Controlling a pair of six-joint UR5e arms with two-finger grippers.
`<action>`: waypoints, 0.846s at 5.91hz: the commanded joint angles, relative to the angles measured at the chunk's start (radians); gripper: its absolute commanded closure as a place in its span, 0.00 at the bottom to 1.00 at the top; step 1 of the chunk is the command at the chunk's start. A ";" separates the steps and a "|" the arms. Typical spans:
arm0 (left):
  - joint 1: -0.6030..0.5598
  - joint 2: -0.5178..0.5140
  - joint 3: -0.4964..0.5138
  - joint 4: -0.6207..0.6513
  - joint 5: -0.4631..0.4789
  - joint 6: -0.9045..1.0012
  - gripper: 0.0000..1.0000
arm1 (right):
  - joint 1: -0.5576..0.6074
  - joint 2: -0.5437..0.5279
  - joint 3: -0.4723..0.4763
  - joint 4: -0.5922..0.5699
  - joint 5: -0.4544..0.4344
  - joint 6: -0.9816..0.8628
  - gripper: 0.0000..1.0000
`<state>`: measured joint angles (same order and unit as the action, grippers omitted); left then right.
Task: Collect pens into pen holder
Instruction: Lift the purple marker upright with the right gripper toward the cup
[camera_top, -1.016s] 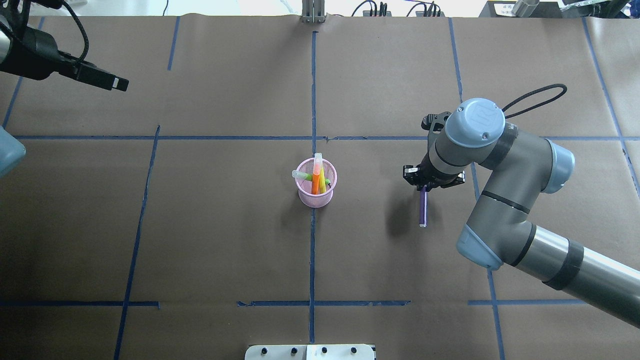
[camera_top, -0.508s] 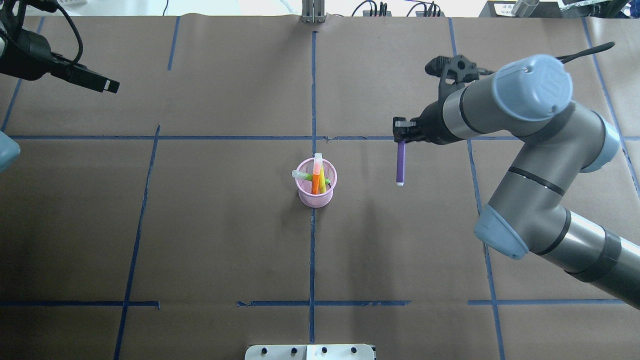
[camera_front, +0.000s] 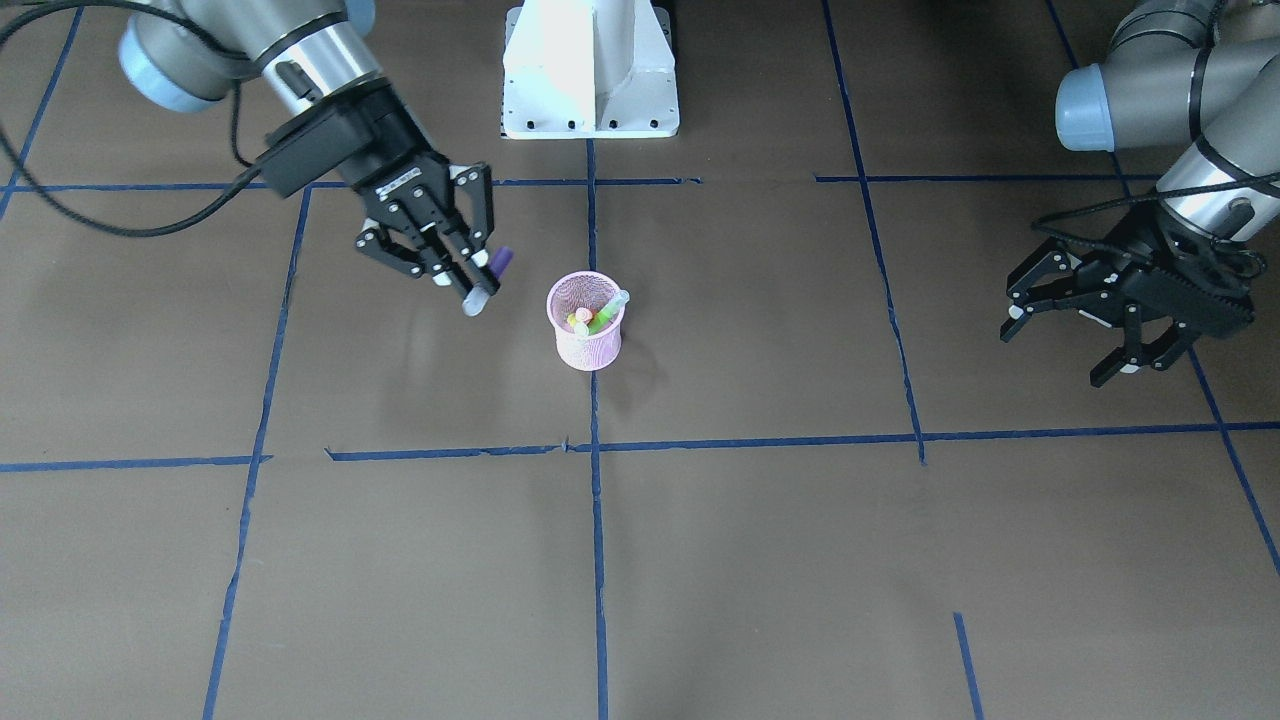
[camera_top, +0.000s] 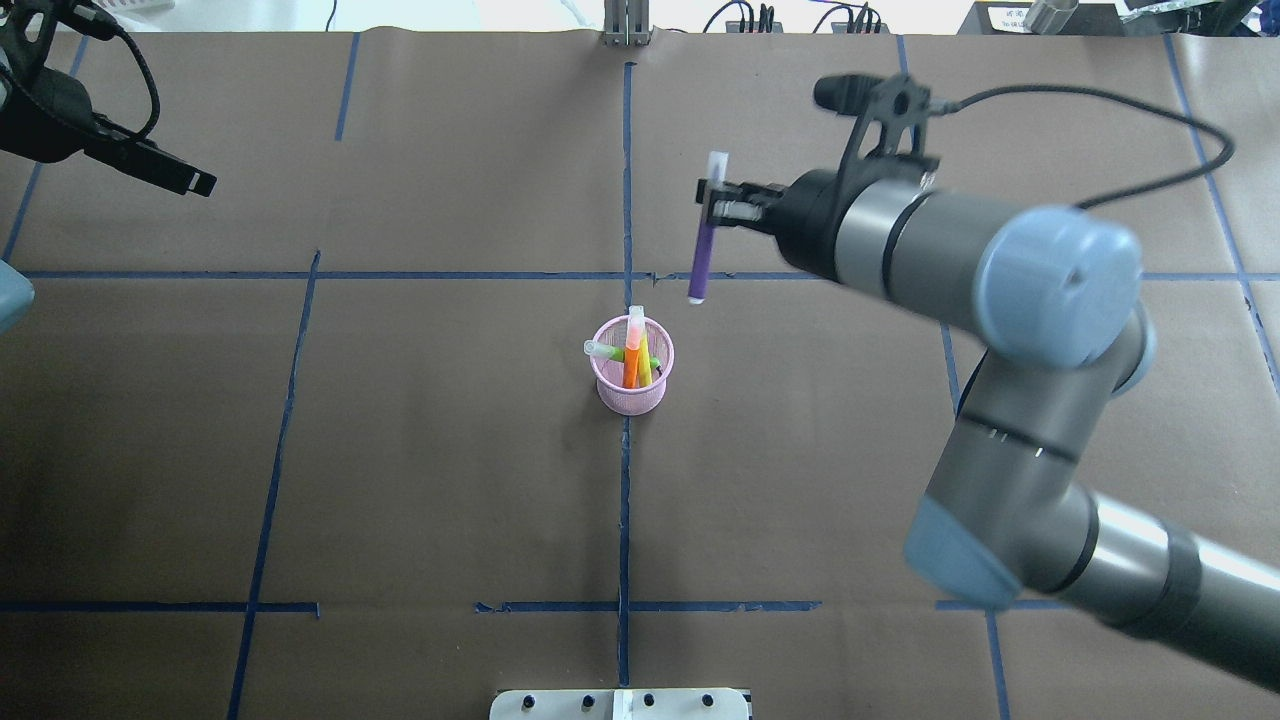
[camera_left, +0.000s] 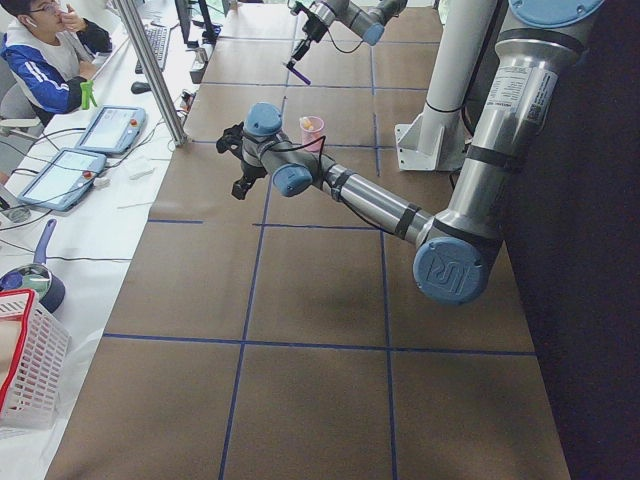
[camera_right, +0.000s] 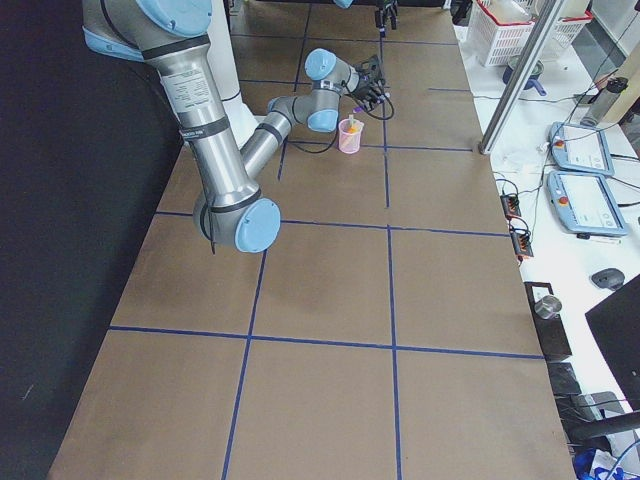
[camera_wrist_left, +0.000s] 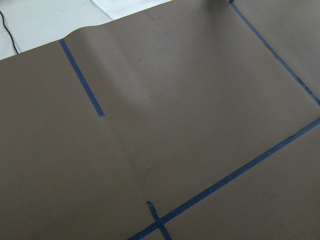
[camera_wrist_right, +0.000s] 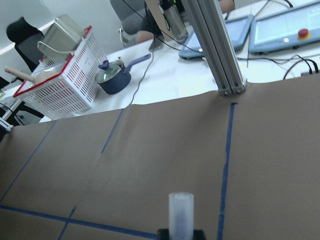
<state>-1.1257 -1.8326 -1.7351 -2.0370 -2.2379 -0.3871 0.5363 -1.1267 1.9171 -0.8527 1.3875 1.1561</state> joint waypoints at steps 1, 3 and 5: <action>0.000 0.001 0.032 0.001 -0.002 0.002 0.00 | -0.158 0.001 -0.012 0.041 -0.240 -0.214 1.00; 0.000 0.006 0.035 0.001 -0.003 0.002 0.00 | -0.167 0.013 -0.087 0.040 -0.260 -0.269 1.00; 0.000 0.006 0.049 0.000 -0.005 0.002 0.00 | -0.170 0.073 -0.171 0.046 -0.289 -0.268 1.00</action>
<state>-1.1260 -1.8271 -1.6914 -2.0367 -2.2416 -0.3850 0.3685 -1.0751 1.7812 -0.8103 1.1103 0.8896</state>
